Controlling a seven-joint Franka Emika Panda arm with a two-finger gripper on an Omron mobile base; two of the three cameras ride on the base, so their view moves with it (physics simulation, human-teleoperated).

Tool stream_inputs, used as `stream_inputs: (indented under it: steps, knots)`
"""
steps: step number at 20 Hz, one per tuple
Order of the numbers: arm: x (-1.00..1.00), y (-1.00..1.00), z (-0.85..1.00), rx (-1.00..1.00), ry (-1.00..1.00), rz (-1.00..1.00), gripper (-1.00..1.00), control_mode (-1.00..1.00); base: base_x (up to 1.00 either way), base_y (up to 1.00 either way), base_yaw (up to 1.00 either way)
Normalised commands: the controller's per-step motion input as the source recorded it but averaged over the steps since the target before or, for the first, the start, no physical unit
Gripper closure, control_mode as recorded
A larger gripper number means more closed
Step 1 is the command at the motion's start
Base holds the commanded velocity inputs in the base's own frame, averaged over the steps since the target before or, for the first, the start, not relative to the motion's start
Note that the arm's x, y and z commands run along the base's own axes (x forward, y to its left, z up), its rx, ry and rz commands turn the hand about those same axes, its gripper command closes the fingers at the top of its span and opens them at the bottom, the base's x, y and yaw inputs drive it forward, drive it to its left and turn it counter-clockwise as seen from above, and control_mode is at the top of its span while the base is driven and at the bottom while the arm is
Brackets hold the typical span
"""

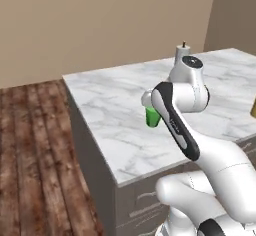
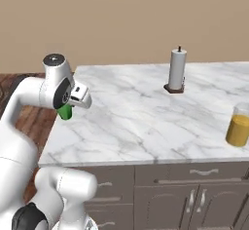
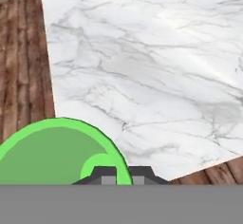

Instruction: Place the pitcher and cup on the dining counter for serving.

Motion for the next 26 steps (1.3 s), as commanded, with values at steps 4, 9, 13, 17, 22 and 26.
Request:
stream_inputs:
  steps: [4, 9, 13, 17, 22, 26]
  knots:
    - [0.0, 0.0, 0.0, 0.0, 0.0, 0.0, 1.0, 1.0, 0.0, -1.0, 0.4]
    - [0.0, 0.0, 0.0, 0.0, 0.0, 0.0, 1.0, 1.0, 0.07, -0.59, 0.14]
    - [0.15, -0.08, -0.02, 0.02, 0.01, -0.03, 1.0, -1.0, 0.09, -0.11, 0.0]
    - [0.87, 0.0, -0.18, 0.0, 0.21, -0.21, 1.0, -1.0, 0.0, 0.0, 0.0]
    - [1.0, 0.0, -0.29, 0.03, 0.2, -0.17, 1.0, -1.0, 0.0, 0.0, 0.0]
    - [0.87, -0.03, -0.3, 0.12, 0.12, -0.08, 1.0, -1.0, 0.0, 0.0, 0.0]
